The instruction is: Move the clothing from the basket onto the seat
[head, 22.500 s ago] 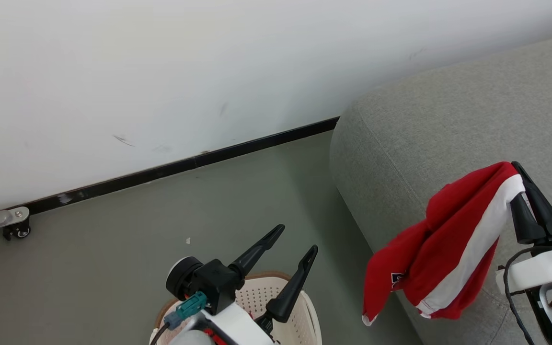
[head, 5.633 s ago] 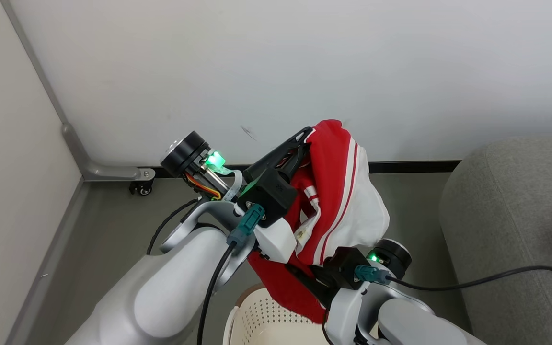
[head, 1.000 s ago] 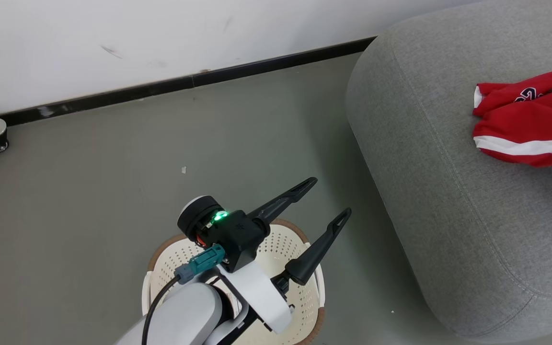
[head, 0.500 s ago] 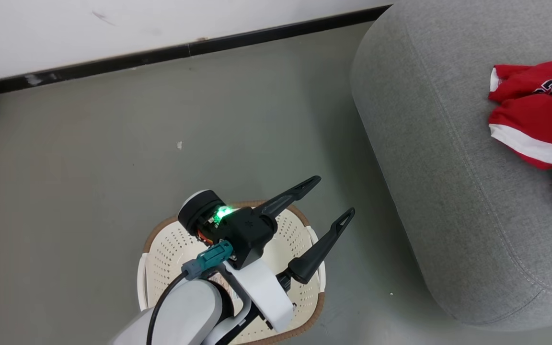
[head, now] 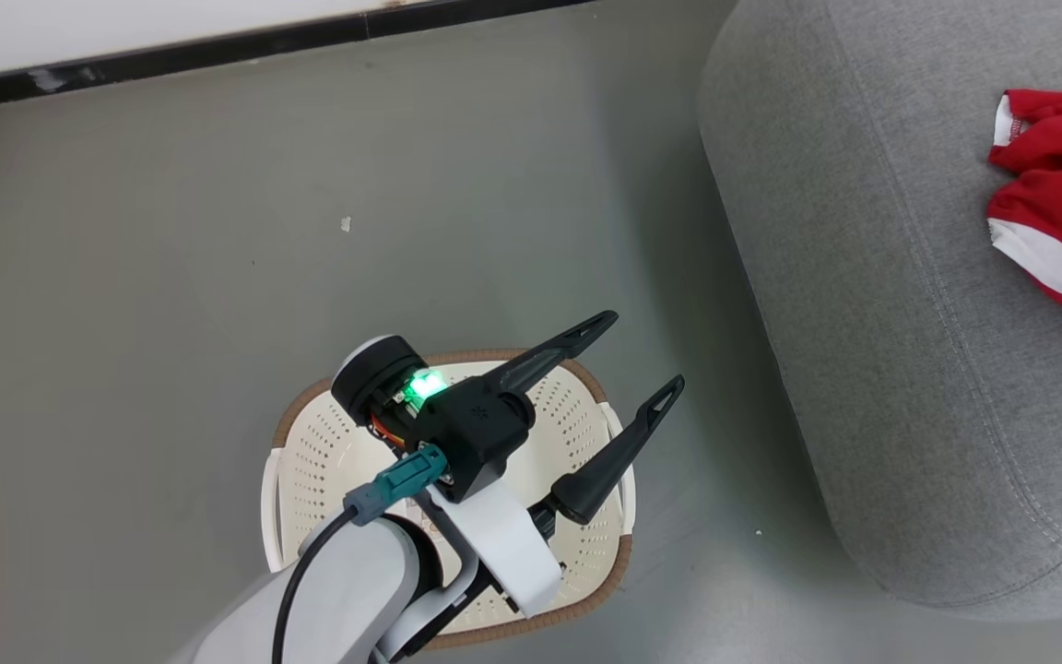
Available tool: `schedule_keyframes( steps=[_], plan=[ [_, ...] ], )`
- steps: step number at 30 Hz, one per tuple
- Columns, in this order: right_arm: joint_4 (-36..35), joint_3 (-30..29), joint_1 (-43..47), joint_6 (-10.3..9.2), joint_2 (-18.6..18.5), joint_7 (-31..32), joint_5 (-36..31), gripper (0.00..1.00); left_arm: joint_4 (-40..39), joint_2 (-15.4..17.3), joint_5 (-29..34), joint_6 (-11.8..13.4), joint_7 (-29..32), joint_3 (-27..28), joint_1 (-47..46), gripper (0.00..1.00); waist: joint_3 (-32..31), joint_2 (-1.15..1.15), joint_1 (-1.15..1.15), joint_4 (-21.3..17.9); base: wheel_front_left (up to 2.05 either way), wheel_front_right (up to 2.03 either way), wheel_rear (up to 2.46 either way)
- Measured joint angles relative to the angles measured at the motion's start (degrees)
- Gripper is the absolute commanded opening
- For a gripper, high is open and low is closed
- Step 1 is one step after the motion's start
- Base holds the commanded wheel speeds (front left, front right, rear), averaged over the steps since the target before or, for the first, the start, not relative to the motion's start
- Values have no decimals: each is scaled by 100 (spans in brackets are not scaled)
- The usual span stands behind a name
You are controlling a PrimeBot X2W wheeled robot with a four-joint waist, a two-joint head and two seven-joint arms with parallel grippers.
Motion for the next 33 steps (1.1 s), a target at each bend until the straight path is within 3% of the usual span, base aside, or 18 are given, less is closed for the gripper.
schedule_keyframes(
  steps=[11, 17, 18, 20, 21, 22, 33],
  plan=[
    [566, -42, 20, 0, 8, -70, -621, 0, -79, 19, 110, 0, 2, 36, -137, 100, 257, 0, 0, 48, 0, 0, 0],
    [812, -194, 16, 0, 277, -201, -631, 2, -78, 38, 145, 0, -2, 85, -170, 100, 357, 0, 0, 17, 0, 0, 0],
    [833, -215, 10, 0, 305, -238, -626, 24, -76, 41, 145, 0, -4, 87, -172, 100, 360, 0, 0, 7, 0, 0, 0],
    [903, -289, -5, 0, 370, -272, -575, 45, -68, 46, 145, -1, -7, 92, -173, 100, 360, 0, 0, -13, 0, 0, 0],
    [939, -303, -5, 0, 403, -304, -526, 79, -60, 46, 145, -1, -14, 93, -174, 100, 357, 0, 0, -23, 0, 0, 0],
    [957, -303, -2, 0, 425, -354, -515, 100, -56, 44, 144, -1, -35, 92, -175, 100, 353, 0, 0, -34, 0, 0, 0],
    [872, -168, 104, 0, 392, -604, -457, 100, 46, 0, 118, -34, -218, 66, -175, 100, 242, 0, 0, -177, 0, 0, 0]
  ],
)
